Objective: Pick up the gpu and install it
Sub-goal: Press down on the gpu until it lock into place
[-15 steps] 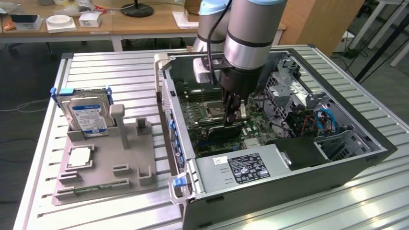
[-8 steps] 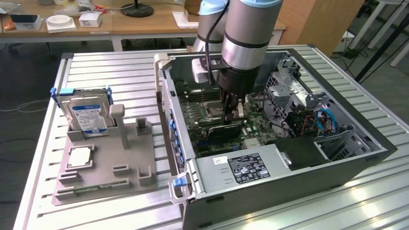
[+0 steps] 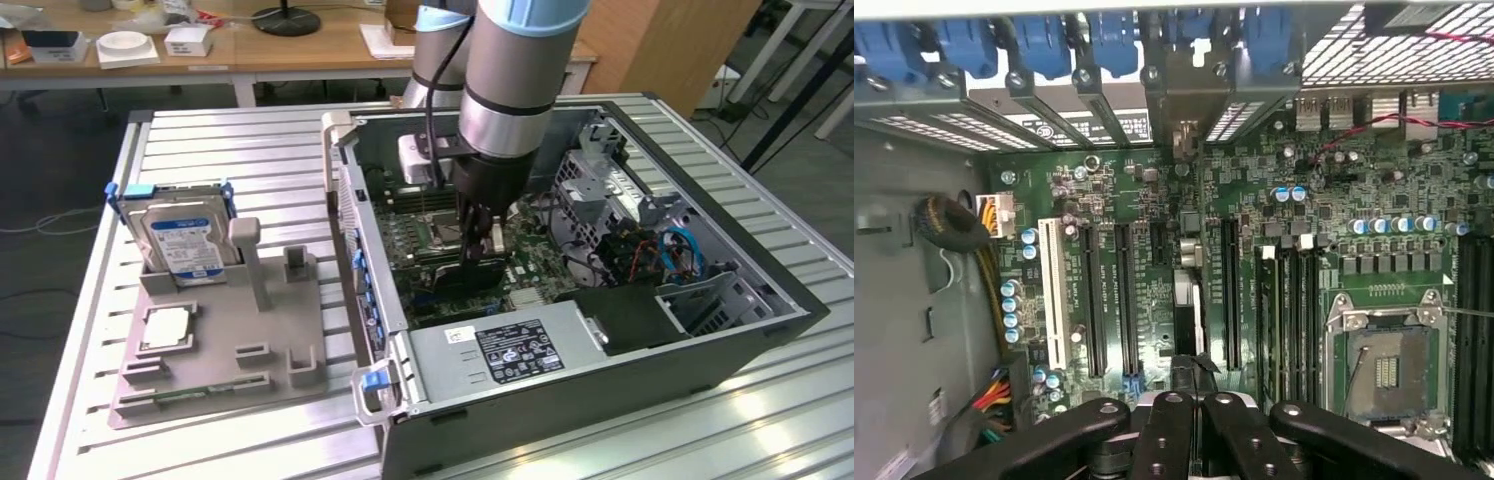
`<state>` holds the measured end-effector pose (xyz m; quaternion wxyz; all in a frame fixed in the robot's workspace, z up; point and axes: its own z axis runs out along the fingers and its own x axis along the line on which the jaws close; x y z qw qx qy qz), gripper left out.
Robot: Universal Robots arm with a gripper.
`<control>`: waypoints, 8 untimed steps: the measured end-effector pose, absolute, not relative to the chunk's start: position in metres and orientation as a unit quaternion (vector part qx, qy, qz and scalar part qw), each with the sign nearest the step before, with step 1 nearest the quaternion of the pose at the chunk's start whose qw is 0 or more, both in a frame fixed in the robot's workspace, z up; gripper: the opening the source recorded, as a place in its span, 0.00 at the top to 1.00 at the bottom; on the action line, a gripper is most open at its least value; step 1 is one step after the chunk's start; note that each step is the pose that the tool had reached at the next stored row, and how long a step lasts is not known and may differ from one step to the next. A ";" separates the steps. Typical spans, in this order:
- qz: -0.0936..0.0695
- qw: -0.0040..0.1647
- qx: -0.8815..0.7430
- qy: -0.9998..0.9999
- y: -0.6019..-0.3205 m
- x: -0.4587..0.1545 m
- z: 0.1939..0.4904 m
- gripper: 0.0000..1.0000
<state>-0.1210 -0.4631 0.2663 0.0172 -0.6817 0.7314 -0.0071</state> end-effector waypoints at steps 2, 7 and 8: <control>-0.007 0.017 -0.682 0.731 -0.463 -0.121 0.263 0.89; -0.008 0.013 -0.682 0.731 -0.463 -0.121 0.258 0.89; -0.008 0.012 -0.682 0.731 -0.463 -0.121 0.257 0.89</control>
